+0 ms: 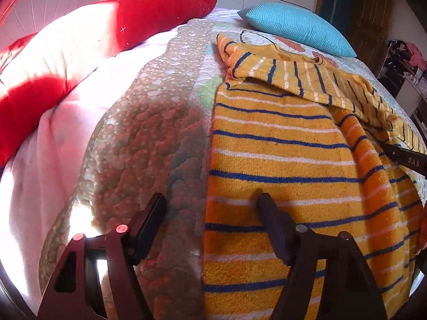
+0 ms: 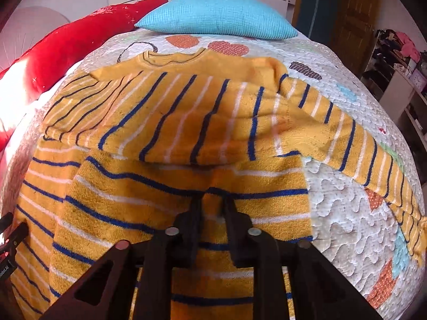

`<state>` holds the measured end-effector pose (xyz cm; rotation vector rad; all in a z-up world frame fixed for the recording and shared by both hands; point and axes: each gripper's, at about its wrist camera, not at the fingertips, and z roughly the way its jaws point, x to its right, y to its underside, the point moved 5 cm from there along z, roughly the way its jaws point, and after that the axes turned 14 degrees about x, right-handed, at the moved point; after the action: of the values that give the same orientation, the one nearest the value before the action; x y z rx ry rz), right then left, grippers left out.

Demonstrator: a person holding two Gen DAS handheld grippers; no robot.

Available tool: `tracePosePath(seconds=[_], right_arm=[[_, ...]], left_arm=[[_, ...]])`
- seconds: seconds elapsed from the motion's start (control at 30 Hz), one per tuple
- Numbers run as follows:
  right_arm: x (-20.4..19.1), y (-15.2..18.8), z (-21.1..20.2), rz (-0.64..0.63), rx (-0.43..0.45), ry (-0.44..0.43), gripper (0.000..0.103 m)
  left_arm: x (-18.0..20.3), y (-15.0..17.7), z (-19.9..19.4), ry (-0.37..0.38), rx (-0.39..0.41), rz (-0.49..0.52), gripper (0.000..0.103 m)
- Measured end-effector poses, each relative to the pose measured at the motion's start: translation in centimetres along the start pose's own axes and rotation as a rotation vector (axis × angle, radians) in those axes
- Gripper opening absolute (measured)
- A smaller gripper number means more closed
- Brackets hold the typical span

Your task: Fold small clothes

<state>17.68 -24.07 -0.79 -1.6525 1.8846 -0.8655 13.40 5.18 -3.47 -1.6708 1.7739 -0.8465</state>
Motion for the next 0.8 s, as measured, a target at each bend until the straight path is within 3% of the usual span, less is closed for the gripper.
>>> tracePosePath(seconds=[0.1,0.13,0.2,0.23,0.3,0.37,0.43,0.47,0.57,0.6,0.63,0.7,0.8], right_arm=[[2.9,-0.4,-0.2,0.015,0.001,0.118,0.006],[4.0,-0.4,-0.3,0.004,-0.002,0.177,0.0],[6.6,-0.5,-0.6,-0.035,-0.003,0.316,0.001],[7.9,-0.4,-1.0,-0.009,-0.012,0.321,0.001],[9.9,-0.2,-2.0,0.122,-0.004,0.189,0.003],[11.3,0.1,-3.2,0.204,0.002,0.126,0.021],[11.7,0.5,-4.2,0.257,0.012,0.055,0.067],[11.3,0.8,-4.3,0.274,0.014,0.023,0.07],[9.4,2.5,-4.1,0.285,-0.037,-0.065,0.07],[8.4,3.2,-3.7,0.263,-0.068,-0.094,0.051],[7.3,3.8,-3.4,0.217,-0.093,-0.106,0.013],[6.4,4.3,-3.9,0.101,-0.075,-0.044,0.009],[9.1,4.2,-4.3,0.08,-0.062,0.139,0.009]], left_arm=[[-0.7,0.2,0.0,0.012,-0.002,-0.029,0.062],[-0.8,0.2,0.0,0.014,-0.002,-0.03,0.062],[-0.7,0.2,-0.1,0.006,0.0,-0.018,0.062],[-0.7,0.2,-0.1,0.001,0.001,-0.014,0.063],[-0.5,0.1,0.0,0.001,0.001,-0.014,0.063],[-0.6,0.1,0.1,0.005,-0.002,-0.022,0.064],[-0.6,0.1,0.1,0.006,-0.003,-0.028,0.065],[-0.6,0.1,0.1,0.006,-0.004,-0.029,0.066],[-0.6,0.1,0.1,0.007,-0.003,-0.027,0.07],[-0.6,0.1,0.1,0.005,-0.002,-0.026,0.071],[-0.5,0.1,0.1,0.004,-0.001,-0.026,0.071],[-0.6,0.2,0.1,0.006,0.0,-0.027,0.072],[-0.6,0.2,0.2,0.006,0.001,-0.029,0.073]])
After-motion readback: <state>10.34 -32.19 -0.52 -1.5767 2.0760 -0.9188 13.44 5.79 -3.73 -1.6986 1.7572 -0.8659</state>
